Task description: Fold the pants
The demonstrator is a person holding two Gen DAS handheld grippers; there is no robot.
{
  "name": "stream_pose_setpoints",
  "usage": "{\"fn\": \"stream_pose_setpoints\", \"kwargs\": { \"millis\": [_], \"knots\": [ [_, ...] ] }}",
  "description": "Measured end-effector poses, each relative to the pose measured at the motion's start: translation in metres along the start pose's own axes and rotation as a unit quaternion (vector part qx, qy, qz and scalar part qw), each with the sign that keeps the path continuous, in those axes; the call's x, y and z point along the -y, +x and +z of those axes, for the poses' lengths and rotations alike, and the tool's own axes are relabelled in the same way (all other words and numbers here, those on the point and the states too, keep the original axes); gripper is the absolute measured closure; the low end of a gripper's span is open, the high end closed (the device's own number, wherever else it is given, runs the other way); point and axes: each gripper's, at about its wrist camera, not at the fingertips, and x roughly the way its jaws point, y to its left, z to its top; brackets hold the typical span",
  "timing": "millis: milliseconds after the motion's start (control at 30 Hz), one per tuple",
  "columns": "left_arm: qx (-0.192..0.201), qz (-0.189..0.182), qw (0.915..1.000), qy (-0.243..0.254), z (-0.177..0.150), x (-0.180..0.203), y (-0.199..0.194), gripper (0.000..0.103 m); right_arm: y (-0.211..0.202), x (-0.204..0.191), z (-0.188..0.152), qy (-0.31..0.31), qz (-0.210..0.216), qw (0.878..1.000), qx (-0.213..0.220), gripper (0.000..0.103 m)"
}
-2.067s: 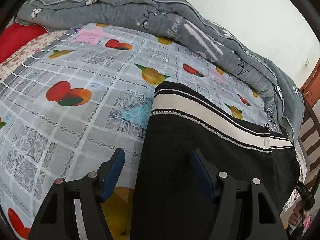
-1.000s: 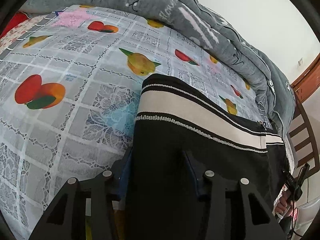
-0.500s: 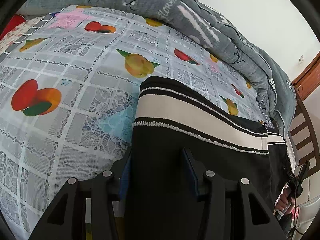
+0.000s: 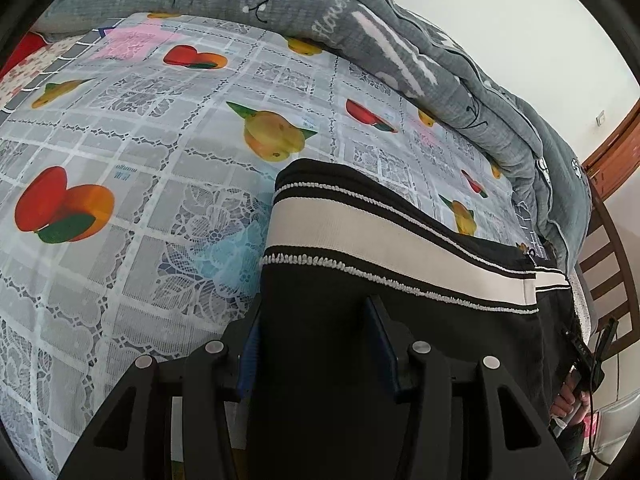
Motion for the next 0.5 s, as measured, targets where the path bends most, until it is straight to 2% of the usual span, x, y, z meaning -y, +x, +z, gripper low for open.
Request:
{"fn": "stream_pose_setpoints", "kwargs": {
  "millis": [233, 500],
  "knots": [
    [0.001, 0.0, 1.0, -0.002, 0.0001, 0.0008, 0.001, 0.056, 0.0003, -0.0012, 0.0002, -0.006, -0.005, 1.0, 0.004, 0.032],
    [0.003, 0.0, 1.0, -0.001, 0.001, 0.0017, 0.0018, 0.058, -0.003, 0.0029, 0.0001, 0.003, -0.009, 1.0, 0.008, 0.044]
  ]
}}
